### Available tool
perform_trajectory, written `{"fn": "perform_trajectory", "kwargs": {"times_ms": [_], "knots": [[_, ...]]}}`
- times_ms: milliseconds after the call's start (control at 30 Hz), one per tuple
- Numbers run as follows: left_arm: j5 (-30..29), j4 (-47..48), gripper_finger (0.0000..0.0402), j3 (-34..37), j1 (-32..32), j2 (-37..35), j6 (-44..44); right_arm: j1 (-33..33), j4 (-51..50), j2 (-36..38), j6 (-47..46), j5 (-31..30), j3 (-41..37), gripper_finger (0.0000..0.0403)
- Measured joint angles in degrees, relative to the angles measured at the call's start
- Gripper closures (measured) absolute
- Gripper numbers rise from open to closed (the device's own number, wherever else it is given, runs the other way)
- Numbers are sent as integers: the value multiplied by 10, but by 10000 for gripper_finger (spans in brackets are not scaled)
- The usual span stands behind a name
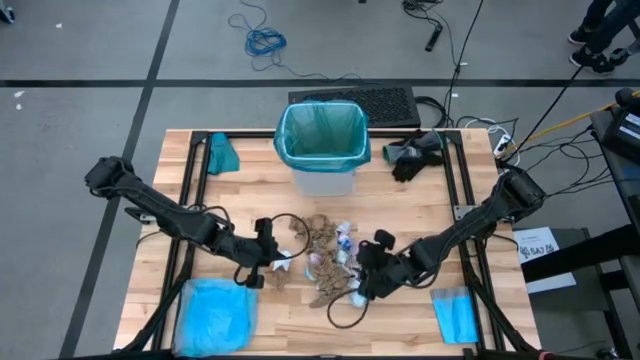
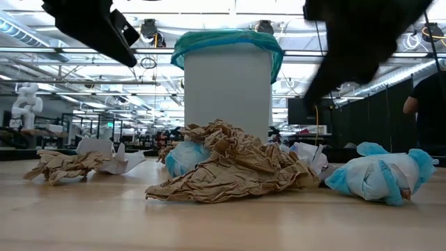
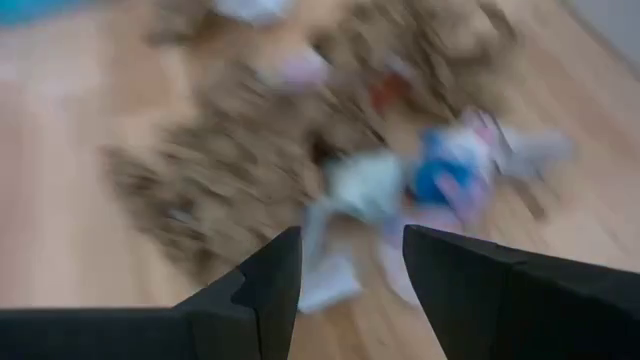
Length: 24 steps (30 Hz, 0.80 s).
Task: Place trash/remove bag and relplace
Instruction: Put the pink trash bag into the trash bin
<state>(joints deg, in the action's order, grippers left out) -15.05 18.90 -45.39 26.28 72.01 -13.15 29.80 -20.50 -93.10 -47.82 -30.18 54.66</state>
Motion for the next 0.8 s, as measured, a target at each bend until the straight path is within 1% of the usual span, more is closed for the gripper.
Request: {"fn": "perform_trajectory", "kwargs": {"times_ms": [100, 200, 400, 533, 700, 800], "knots": [[3, -6, 402, 0, 0, -1, 0, -7, 1, 0, -53, -2, -45, 234], [4, -5, 402, 0, 0, -1, 5, -11, 26, 0, -72, -2, -75, 234], [4, -5, 402, 0, 0, -1, 19, -25, 109, 0, -42, -1, -96, 234], [4, -4, 402, 0, 0, -1, 21, -39, 130, 0, -19, 0, -97, 234], [5, -4, 402, 0, 0, -1, 30, -52, 132, -6, -11, 3, -97, 234], [6, -4, 402, 0, 0, -1, 30, -56, 142, -19, -10, 20, -97, 234]]}}
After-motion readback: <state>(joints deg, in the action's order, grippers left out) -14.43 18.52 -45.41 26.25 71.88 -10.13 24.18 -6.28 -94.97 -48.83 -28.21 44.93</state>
